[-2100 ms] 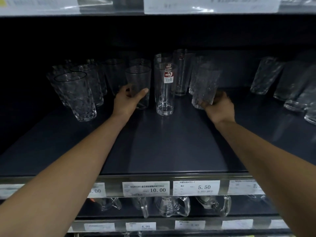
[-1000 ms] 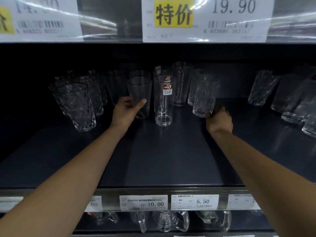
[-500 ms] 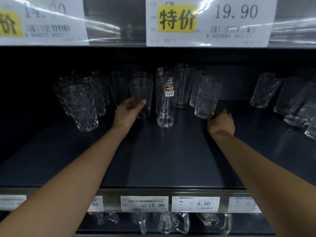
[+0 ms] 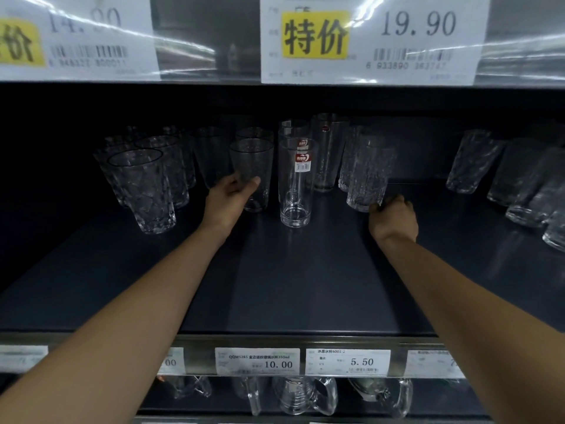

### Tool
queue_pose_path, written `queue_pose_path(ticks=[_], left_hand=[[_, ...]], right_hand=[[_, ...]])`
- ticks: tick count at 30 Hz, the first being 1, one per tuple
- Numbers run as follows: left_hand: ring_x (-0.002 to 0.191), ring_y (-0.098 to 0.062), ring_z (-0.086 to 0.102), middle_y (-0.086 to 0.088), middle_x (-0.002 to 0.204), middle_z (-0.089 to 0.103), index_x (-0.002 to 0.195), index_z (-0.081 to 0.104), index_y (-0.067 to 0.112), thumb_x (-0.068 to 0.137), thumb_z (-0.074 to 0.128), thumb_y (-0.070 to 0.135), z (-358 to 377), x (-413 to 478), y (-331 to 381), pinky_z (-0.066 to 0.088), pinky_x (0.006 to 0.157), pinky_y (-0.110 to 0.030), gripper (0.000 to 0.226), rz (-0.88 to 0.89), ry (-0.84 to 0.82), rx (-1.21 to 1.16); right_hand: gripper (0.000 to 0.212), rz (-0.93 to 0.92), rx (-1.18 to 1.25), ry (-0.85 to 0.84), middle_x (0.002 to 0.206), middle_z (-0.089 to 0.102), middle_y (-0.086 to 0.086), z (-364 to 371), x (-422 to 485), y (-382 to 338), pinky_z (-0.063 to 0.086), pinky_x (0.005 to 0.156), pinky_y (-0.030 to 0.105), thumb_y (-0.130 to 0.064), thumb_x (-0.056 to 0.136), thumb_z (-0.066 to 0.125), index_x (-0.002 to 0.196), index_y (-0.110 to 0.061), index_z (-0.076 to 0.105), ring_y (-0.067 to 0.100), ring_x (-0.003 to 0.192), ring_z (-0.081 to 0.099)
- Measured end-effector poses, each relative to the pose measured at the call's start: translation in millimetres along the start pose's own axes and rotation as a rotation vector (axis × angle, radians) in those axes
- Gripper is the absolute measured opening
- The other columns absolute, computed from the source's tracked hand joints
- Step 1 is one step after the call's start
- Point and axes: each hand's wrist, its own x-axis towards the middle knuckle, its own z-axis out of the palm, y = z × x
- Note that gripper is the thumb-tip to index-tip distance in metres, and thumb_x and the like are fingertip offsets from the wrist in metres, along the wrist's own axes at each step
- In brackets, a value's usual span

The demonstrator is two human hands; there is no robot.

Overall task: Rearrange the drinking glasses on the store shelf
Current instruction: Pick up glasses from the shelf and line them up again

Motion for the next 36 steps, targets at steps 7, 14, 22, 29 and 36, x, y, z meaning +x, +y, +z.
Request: queue_pose_path(ticks=[7,14,22,29,36], left_hand=[[0.106,-0.01,0.064,0.008,0.107,0.069,0.115,0.064,0.02,0.087,0.074,0.035,-0.6,-9.3,5.9,0.049,0.101,-0.031,0.034,0.001,-0.043,0.05],[0.123,-0.017,0.054,0.001,0.132,0.058,0.138,0.054,0.011,0.09,0.071,0.031,-30.6,-50.1,26.7,0.04,0.103,-0.023,0.055,-0.133,-0.209,0.271],[0.101,-0.008,0.058,0.002,0.105,0.069,0.109,0.069,0.016,0.094,0.065,0.014,-50.4,-123.5,42.5,0.036,0.069,0.006,0.015,-0.034,-0.401,0.325],[0.104,-0.006,0.066,0.004,0.105,0.074,0.104,0.073,0.026,0.094,0.065,0.018,-42.1,-187.4,63.6,0.047,0.102,-0.026,0.015,0.025,-0.523,0.134],[0.098,-0.015,0.073,-0.002,0.107,0.075,0.108,0.07,0.011,0.098,0.057,0.009,14.8,-265.5,68.5,0.058,0.088,-0.031,0.017,0.058,-0.678,-0.117]], right_hand=[[0.039,-0.011,0.035,-0.036,0.128,0.053,0.022,-5.9,-4.7,0.0,0.045,0.098,0.045,-0.03,0.098,0.052,0.123,0.001,0.053,0.038,0.118,0.053],[0.04,0.013,0.214,-0.228,0.123,0.056,0.003,-39.2,-25.8,4.4,0.041,0.094,0.025,-0.032,0.096,0.058,0.129,-0.01,0.057,0.025,0.12,0.054],[0.027,0.054,0.341,-0.344,0.112,0.07,0.0,-102.6,-85.8,36.3,0.042,0.089,0.022,-0.028,0.088,0.073,0.114,-0.022,0.067,0.015,0.103,0.062],[0.024,-0.126,0.28,-0.234,0.105,0.07,-0.017,-189.2,-179.6,59.7,0.049,0.093,0.023,-0.03,0.092,0.068,0.116,-0.031,0.066,0.001,0.102,0.065],[0.021,-0.001,0.329,-0.054,0.11,0.07,-0.022,-258.9,-272.5,118.2,0.051,0.086,0.022,-0.034,0.091,0.066,0.112,-0.039,0.067,-0.004,0.101,0.065]])
